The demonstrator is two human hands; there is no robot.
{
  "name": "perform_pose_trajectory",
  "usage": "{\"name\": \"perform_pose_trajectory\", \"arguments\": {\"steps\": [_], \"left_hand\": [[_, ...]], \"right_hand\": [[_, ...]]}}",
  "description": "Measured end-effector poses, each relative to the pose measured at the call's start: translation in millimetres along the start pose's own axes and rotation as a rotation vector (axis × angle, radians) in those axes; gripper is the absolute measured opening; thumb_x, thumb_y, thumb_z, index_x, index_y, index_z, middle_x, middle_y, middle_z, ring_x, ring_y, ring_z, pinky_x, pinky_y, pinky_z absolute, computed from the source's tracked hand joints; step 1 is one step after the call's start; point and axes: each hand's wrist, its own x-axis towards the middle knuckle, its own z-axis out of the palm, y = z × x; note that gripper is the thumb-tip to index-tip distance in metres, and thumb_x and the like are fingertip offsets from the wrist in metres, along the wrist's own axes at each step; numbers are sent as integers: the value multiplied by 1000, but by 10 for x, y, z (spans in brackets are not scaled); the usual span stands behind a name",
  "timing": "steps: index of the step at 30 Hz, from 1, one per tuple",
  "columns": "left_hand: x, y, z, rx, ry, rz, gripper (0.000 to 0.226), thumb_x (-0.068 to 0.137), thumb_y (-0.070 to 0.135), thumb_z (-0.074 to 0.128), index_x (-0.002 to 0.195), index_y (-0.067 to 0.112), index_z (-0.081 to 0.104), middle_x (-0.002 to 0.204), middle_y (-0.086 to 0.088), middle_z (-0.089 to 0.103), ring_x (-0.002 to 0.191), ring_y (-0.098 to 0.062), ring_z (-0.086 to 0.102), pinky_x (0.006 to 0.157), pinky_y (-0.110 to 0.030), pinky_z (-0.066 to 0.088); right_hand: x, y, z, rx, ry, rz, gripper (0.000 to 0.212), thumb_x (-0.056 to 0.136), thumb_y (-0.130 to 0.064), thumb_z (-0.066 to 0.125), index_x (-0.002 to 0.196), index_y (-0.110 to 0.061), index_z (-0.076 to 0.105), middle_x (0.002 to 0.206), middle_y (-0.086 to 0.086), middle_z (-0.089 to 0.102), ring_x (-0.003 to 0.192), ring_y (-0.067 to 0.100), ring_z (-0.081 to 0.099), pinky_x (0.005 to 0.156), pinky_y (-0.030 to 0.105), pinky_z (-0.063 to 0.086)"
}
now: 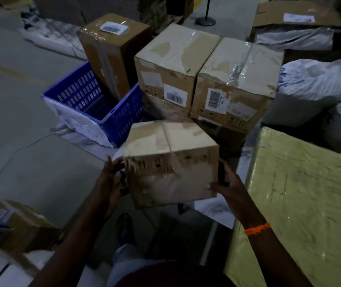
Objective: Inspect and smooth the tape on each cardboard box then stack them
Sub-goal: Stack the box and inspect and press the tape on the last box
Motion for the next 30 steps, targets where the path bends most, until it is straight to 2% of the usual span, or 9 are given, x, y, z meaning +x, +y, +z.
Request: {"name": "perform_pose_trajectory", "arguments": {"steps": [3, 5, 6, 8, 11, 15, 18, 23, 30], "left_hand": [[-43, -308, -28, 138, 13, -30, 57, 93, 71, 47, 137, 38, 60, 138, 6, 65, 124, -20, 62, 101, -55, 50], [-52, -527, -44, 149, 46, -11, 55, 96, 59, 55, 138, 24, 59, 135, -3, 66, 121, -26, 64, 94, -52, 54], [-54, -628, -53, 156, 78, 2, 52, 96, 52, 57, 135, 18, 60, 130, -8, 67, 119, -31, 64, 90, -50, 55], [-69, -796, -78, 202, 142, -8, 42, 96, 46, 61, 127, 17, 60, 121, -3, 67, 118, -31, 61, 87, -45, 53], [-76, -999, -157, 251, 131, -26, 68, 81, 64, 73, 127, 17, 58, 121, 3, 66, 113, -16, 64, 80, -24, 53], [-24, -1072, -191, 258, 165, -10, 50, 89, 41, 64, 128, 10, 57, 120, -2, 66, 105, -11, 64, 73, -18, 53], [76, -1052, -218, 317, 217, -1, 46, 90, 41, 65, 124, 10, 62, 118, -7, 69, 109, -21, 66, 82, -34, 54], [408, -741, -182, 420, 148, 38, 33, 102, 28, 60, 133, 15, 62, 122, -4, 69, 112, -24, 67, 87, -38, 57], [937, -247, 147, 577, 101, -2, 50, 104, 35, 55, 151, 22, 45, 136, -7, 56, 112, -23, 57, 76, -31, 51]], "right_hand": [[-178, 321, -82, 123, 45, 76, 48, 97, 3, 62, 125, -35, 73, 120, -13, 75, 125, 25, 64, 87, 25, 59], [-290, 414, -68, 247, 41, 178, 24, 78, -41, 86, 101, -47, 81, 107, -15, 78, 112, 19, 70, 82, 26, 61], [-323, 432, -42, 276, 44, 220, 33, 69, -56, 88, 100, -46, 81, 108, -12, 78, 111, 17, 71, 85, 31, 61], [-314, 597, -46, 251, 111, 309, 19, 99, -39, 62, 111, -38, 76, 115, -8, 76, 125, 25, 64, 96, 44, 55], [-320, 768, -70, 152, 100, 343, 40, 108, -10, 37, 123, -33, 67, 124, -9, 73, 132, 27, 58, 104, 50, 49], [-327, 764, -42, 78, 134, 331, 34, 109, -18, 42, 123, -32, 70, 123, -8, 74, 122, 17, 65, 96, 42, 57], [-229, 690, 14, 97, 214, 327, 26, 108, -22, 50, 123, -22, 71, 119, -2, 75, 113, 19, 69, 77, 29, 61], [225, 545, 25, -39, 251, 186, 17, 99, -26, 68, 115, -24, 71, 117, 1, 74, 112, 21, 69, 97, 44, 58], [998, 246, 122, -109, 204, 240, 53, 94, -42, 73, 139, -16, 62, 127, 7, 71, 112, 25, 68, 98, 47, 57]]}}
